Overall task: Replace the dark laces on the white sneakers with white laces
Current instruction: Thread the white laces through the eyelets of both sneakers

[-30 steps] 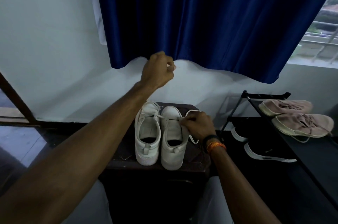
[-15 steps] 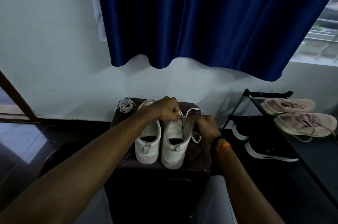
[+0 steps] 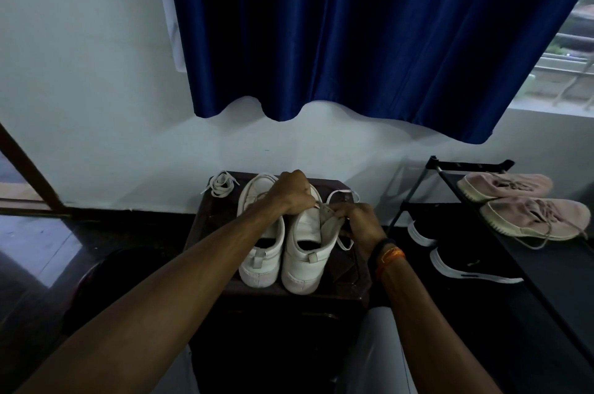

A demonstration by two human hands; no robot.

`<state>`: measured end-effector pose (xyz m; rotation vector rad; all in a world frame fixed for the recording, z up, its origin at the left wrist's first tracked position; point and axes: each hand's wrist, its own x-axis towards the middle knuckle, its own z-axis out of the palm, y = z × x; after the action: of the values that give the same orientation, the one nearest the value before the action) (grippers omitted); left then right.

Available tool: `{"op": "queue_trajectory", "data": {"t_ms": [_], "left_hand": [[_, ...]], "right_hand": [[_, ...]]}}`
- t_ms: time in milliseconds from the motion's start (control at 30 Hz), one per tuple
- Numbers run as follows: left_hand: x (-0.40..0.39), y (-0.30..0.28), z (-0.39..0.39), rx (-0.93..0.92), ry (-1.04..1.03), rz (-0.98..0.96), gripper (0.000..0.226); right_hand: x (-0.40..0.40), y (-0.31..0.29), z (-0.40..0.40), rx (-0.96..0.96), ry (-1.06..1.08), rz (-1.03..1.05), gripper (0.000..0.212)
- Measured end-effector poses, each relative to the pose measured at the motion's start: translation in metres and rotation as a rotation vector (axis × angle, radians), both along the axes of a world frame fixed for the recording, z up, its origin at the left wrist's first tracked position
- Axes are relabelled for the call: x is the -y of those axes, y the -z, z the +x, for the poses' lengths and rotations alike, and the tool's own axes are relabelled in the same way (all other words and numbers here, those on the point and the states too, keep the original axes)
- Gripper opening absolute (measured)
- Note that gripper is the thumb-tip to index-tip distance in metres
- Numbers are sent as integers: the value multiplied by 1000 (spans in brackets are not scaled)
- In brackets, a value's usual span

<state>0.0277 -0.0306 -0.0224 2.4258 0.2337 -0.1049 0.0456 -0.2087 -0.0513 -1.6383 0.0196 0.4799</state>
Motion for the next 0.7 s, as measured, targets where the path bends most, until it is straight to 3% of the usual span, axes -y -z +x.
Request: {"op": "queue_trajectory", "data": {"t_ms": [300,433,533,700], "left_hand": [[-2,7,-2,7,-29,-35,22],[0,5,-3,41,39,6,3],[1,7,-3,50,66,36,3],[-1,11,-1,61,35,13,3]], "right_hand": [[0,-1,1,26,-16,-26,32],[-2,0,4,162,-58,-176,25],[-4,0,6,276,-89,-351,11],[-6,-2,8,203,-3,-345,12]]}}
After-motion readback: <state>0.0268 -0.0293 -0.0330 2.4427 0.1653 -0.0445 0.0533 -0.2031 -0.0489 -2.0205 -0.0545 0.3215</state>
